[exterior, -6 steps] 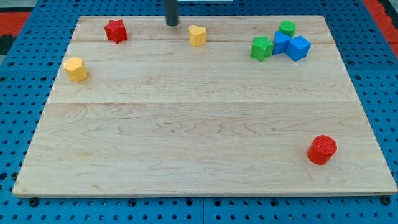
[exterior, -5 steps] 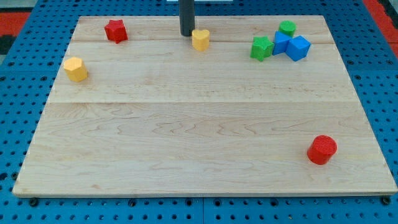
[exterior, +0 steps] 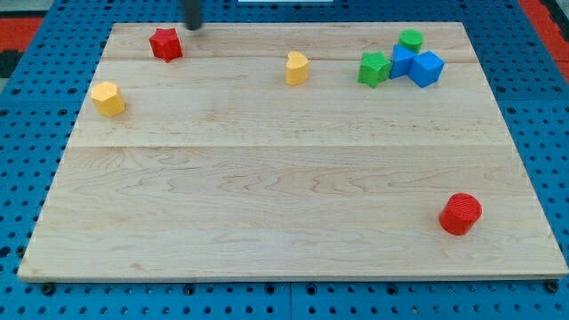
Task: Push the red star closer to the yellow heart
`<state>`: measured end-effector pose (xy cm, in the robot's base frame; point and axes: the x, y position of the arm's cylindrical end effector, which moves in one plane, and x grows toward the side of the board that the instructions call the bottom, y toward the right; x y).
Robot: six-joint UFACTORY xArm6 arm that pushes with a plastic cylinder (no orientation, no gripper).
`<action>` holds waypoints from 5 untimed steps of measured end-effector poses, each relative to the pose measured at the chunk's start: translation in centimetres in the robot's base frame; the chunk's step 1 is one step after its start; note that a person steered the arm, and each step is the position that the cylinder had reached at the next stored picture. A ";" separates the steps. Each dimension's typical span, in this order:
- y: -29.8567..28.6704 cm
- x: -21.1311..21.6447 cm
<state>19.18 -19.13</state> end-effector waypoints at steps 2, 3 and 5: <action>-0.3 9.3; -2.6 10.4; 8.8 12.4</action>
